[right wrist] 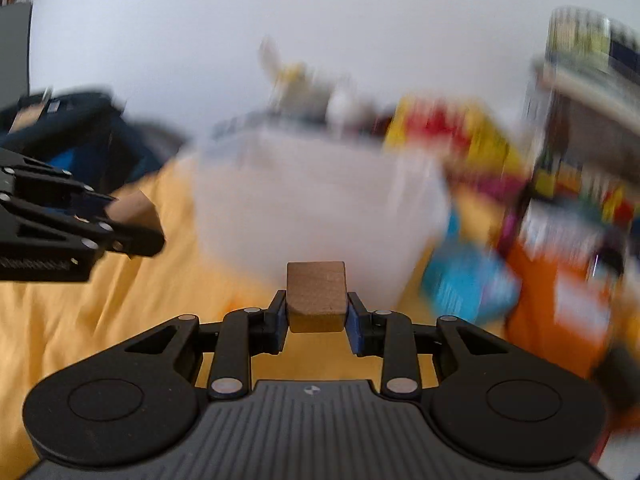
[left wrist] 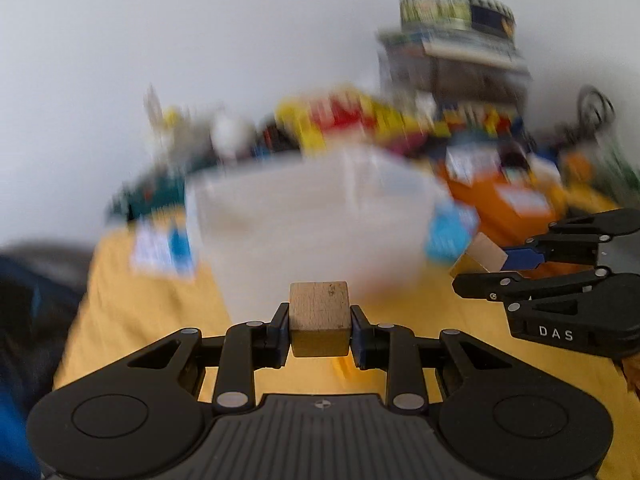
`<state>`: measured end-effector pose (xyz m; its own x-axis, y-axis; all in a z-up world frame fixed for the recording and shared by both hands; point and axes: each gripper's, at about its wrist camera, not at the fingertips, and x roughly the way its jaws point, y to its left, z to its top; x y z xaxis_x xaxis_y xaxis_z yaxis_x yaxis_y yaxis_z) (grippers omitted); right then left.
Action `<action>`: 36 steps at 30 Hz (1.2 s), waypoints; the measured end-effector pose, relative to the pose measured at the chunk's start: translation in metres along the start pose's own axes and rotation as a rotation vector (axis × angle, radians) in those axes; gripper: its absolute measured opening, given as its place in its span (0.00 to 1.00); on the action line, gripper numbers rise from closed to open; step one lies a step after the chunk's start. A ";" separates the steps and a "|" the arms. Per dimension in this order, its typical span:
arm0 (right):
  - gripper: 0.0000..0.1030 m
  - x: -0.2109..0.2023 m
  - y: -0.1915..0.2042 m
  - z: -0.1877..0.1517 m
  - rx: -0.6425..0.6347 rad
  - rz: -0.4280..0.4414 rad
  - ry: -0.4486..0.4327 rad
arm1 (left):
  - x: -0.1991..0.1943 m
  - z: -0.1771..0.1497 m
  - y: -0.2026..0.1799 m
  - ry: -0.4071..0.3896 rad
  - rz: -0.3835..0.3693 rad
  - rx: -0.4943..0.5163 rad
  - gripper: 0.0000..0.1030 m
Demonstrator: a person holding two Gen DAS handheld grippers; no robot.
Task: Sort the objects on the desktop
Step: 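Carry both cubes over the white bin and open both grippers, then grasp the white-and-green race car with the right gripper while the left approaches the yellow brick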
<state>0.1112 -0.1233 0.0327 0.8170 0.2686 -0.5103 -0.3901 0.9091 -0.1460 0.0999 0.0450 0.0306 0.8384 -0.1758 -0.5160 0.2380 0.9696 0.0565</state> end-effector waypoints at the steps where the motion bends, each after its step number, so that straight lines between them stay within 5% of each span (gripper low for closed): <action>1: 0.32 0.007 -0.004 0.013 -0.011 -0.018 -0.027 | 0.006 0.013 0.002 -0.028 0.006 0.002 0.31; 5: 0.32 0.036 -0.020 0.050 0.049 -0.031 -0.073 | 0.040 0.054 0.007 -0.075 0.049 0.024 0.33; 8: 0.47 0.053 -0.019 0.054 0.031 -0.083 -0.078 | 0.056 0.062 0.011 -0.064 0.095 -0.022 0.44; 9: 0.44 0.053 -0.019 0.051 0.035 -0.077 -0.076 | 0.053 0.060 0.013 -0.073 0.088 -0.037 0.44; 16: 0.43 0.030 -0.019 0.006 0.107 0.002 -0.003 | 0.035 0.010 0.005 0.006 0.002 -0.035 0.44; 24: 0.43 0.012 -0.005 -0.062 0.140 -0.034 0.166 | 0.059 -0.043 -0.021 0.147 -0.054 0.001 0.44; 31: 0.43 0.000 0.002 -0.082 0.128 -0.051 0.208 | 0.081 -0.049 -0.061 0.146 -0.072 0.169 0.44; 36: 0.44 -0.007 0.001 -0.087 0.151 -0.062 0.215 | 0.106 -0.064 -0.074 0.197 0.003 0.315 0.44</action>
<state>0.0683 -0.1522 -0.0377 0.7224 0.1518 -0.6747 -0.2612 0.9632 -0.0630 0.1398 -0.0347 -0.0828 0.7362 -0.1069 -0.6683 0.4007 0.8646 0.3031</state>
